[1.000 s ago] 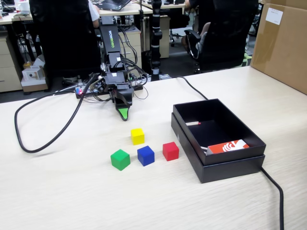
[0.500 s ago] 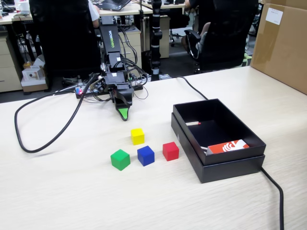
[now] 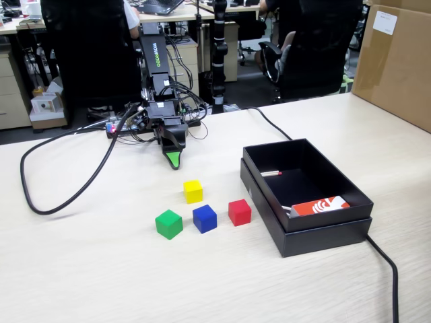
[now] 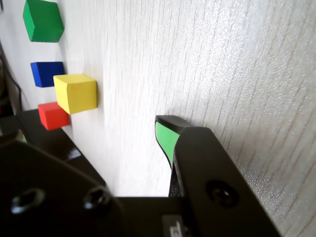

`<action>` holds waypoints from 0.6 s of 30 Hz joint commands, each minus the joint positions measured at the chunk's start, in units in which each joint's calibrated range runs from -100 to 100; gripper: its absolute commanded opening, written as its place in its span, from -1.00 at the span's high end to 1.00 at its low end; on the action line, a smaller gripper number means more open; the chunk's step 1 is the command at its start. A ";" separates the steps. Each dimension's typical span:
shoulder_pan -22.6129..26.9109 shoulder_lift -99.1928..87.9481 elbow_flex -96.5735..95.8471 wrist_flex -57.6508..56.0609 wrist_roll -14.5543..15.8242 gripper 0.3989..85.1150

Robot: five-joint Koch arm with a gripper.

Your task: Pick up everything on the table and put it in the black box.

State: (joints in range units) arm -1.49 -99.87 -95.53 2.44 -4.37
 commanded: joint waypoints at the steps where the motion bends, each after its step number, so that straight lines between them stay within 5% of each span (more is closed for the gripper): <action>1: 0.00 -0.13 -1.03 -3.52 -0.15 -0.18; 13: 0.78 -0.13 -0.67 -3.78 0.15 -0.08; 18: -0.29 -0.13 9.22 -18.90 0.34 -0.08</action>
State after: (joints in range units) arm -1.20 -99.87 -90.69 -4.61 -4.37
